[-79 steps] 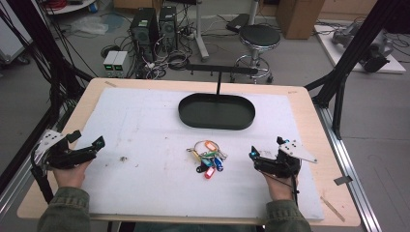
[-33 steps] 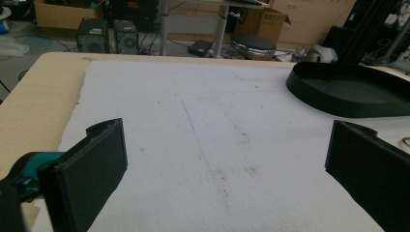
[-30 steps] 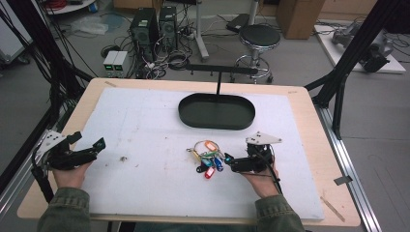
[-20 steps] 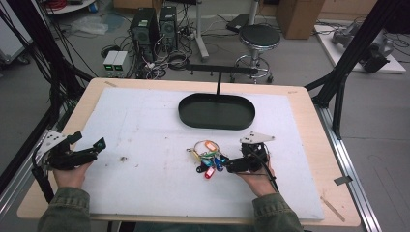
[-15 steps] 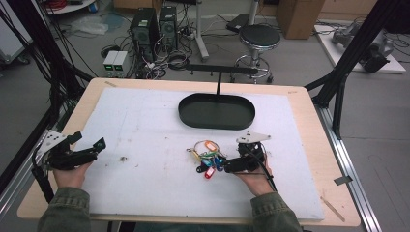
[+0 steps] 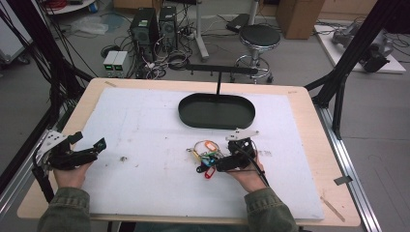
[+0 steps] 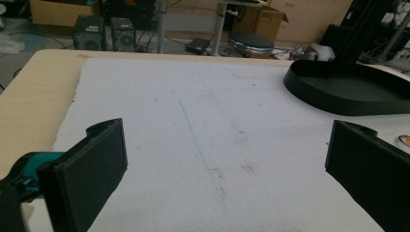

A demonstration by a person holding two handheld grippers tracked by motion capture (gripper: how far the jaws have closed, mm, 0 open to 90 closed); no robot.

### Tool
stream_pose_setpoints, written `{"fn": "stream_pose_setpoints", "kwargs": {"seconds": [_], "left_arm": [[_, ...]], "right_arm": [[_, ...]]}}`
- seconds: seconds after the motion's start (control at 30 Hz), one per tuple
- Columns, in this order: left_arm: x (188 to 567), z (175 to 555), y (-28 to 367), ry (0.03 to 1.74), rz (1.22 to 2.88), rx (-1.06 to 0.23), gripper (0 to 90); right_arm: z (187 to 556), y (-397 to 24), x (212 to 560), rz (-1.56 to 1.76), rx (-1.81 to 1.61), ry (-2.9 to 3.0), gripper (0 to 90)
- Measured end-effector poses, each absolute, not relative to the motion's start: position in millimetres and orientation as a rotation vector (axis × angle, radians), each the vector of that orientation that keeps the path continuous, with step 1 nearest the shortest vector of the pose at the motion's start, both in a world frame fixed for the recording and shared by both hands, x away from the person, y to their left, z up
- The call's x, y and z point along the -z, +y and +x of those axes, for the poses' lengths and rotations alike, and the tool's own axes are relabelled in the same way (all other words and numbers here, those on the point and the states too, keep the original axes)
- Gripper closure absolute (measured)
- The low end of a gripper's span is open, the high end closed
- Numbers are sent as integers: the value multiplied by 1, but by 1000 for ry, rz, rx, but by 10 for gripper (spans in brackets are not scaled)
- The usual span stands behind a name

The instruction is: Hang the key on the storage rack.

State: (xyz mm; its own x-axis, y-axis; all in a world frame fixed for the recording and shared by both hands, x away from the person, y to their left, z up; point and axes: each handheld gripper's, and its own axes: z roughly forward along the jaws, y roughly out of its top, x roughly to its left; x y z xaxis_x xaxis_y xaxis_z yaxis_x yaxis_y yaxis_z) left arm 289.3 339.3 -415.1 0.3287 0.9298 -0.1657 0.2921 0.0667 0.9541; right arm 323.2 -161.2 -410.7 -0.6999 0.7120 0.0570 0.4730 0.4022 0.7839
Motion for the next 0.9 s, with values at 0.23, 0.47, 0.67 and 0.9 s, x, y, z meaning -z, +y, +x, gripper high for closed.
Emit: {"fn": "stream_pose_setpoints", "kwargs": {"seconds": [0.23, 0.47, 0.67, 0.9], "left_arm": [[415, 289, 340, 1185, 1466, -710, 17], [415, 289, 340, 1188, 1465, -713, 17], [415, 289, 341, 1192, 1459, -717, 17], [415, 289, 340, 1210, 1469, -740, 17]], "right_arm": [[327, -150, 409, 996, -1162, 2422, 7], [331, -133, 409, 947, -1131, 2493, 7], [335, -128, 412, 931, -1109, 2542, 7], [339, -119, 408, 896, -1085, 2593, 7]]}}
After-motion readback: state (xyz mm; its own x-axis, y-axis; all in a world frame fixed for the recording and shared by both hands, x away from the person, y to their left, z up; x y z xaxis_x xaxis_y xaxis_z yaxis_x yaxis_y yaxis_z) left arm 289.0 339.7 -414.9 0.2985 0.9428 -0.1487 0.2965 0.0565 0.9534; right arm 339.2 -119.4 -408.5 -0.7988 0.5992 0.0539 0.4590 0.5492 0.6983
